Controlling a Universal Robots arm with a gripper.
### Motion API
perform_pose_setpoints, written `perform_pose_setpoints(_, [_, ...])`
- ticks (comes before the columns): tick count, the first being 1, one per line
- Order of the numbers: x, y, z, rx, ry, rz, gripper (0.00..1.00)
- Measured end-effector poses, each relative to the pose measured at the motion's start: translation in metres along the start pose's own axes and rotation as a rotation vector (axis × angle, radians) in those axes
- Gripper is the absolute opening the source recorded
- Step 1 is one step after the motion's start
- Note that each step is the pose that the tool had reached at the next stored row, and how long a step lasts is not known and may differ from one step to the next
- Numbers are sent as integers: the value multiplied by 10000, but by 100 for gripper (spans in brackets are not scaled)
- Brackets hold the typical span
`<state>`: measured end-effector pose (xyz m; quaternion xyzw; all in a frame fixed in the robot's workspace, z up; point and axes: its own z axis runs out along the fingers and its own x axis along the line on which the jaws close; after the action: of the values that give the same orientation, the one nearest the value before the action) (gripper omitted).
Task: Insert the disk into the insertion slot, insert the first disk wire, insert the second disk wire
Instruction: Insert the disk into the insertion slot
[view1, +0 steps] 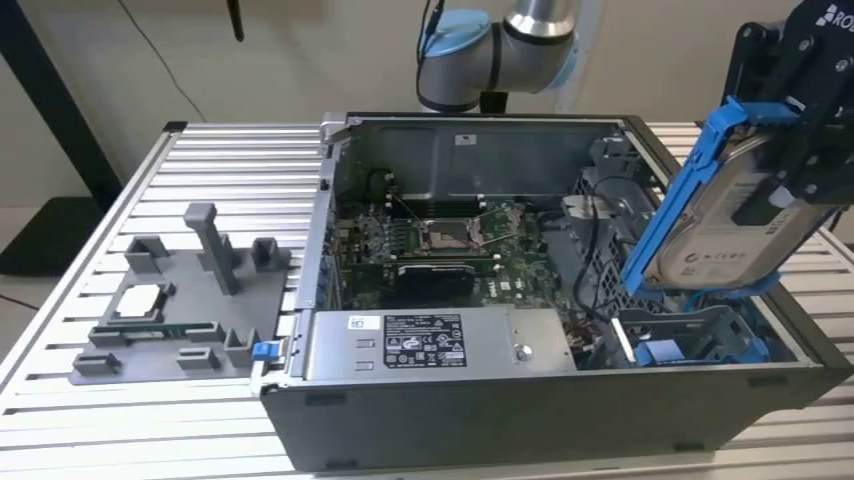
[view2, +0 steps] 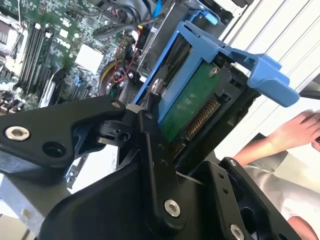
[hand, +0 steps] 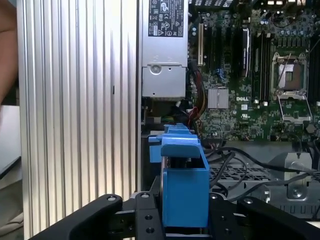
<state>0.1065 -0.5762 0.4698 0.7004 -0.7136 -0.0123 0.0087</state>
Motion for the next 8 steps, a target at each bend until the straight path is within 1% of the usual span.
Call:
perform_pose_setpoints(4, [6,-48,34,-27,-124,-3,0])
perform_pose_setpoints(8, [20,-103,77,-45,-211,-6,0])
